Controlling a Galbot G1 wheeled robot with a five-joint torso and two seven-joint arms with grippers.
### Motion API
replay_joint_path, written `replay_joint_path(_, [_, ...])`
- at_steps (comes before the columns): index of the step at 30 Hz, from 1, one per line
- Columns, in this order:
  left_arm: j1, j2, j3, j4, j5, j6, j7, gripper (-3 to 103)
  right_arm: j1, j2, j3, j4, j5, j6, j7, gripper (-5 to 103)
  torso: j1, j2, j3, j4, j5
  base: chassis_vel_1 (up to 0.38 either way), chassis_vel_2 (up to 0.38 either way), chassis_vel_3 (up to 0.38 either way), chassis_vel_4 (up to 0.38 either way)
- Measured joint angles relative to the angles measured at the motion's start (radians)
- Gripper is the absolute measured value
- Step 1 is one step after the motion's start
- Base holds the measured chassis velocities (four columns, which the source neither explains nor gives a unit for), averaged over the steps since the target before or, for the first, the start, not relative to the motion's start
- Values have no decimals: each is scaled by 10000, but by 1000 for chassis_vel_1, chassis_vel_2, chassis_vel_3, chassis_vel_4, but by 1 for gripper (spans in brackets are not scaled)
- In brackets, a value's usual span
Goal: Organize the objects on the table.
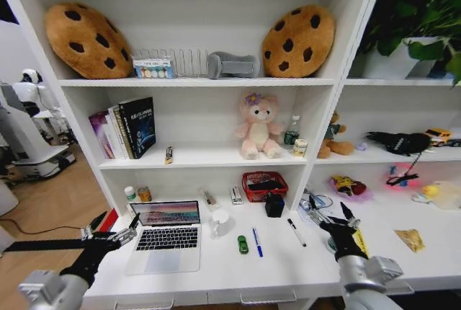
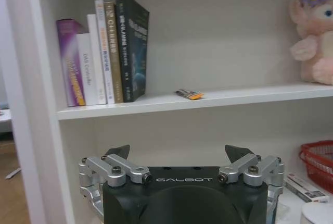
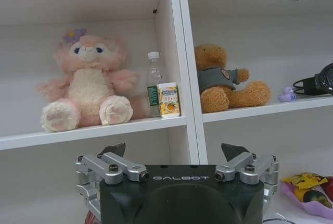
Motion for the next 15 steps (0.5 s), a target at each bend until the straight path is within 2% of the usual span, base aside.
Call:
replay_joint_path(2, [-282, 854, 267, 0, -264, 26, 14, 100, -161, 35, -41, 24, -75, -28, -3, 100, 4, -1, 1, -13, -2, 0, 0, 0, 0])
replay_joint_path(3, [-282, 854, 267, 0, -264, 26, 14, 100, -161, 35, -41, 24, -75, -28, -3, 100, 4, -1, 1, -13, -2, 0, 0, 0, 0])
replay_joint_path(5, [-717, 1939, 513, 0, -845, 42, -208, 100, -237, -36, -39, 50, -100, -28, -11, 100, 8, -3, 2, -13, -4, 0, 0, 0, 0])
replay_joint_path(6, [-717, 1939, 513, 0, -845, 42, -208, 100, -237, -36, -39, 50, -100, -28, -11, 100, 8, -3, 2, -13, -4, 0, 0, 0, 0])
replay_joint_path(8, [-1375, 2873, 704, 253, -1368, 139, -495, 100, -97, -232, -34, 16, 16, -125, 17, 100, 7, -3, 2, -6, -3, 0, 0, 0, 0])
replay_joint_path(10, [-1607, 3122, 791, 375, -1533, 186, -632, 100, -37, -299, -27, -16, 64, -158, 43, 100, 8, -3, 2, -6, -3, 0, 0, 0, 0])
replay_joint_path(12, [-2681, 3877, 1160, 834, -2204, 420, -1181, 100, 65, -482, 24, -118, 186, -215, 88, 100, 9, -3, 3, -7, -3, 0, 0, 0, 0])
replay_joint_path(14, [-3073, 4101, 1302, 1006, -2405, 516, -1368, 100, 75, -514, 50, -159, 220, -223, 106, 100, 9, -4, 3, -9, -4, 0, 0, 0, 0])
replay_joint_path(15, [-3617, 4437, 1506, 1297, -2620, 625, -1587, 100, 74, -525, 72, -202, 244, -226, 114, 100, 9, -3, 3, -10, -5, 0, 0, 0, 0])
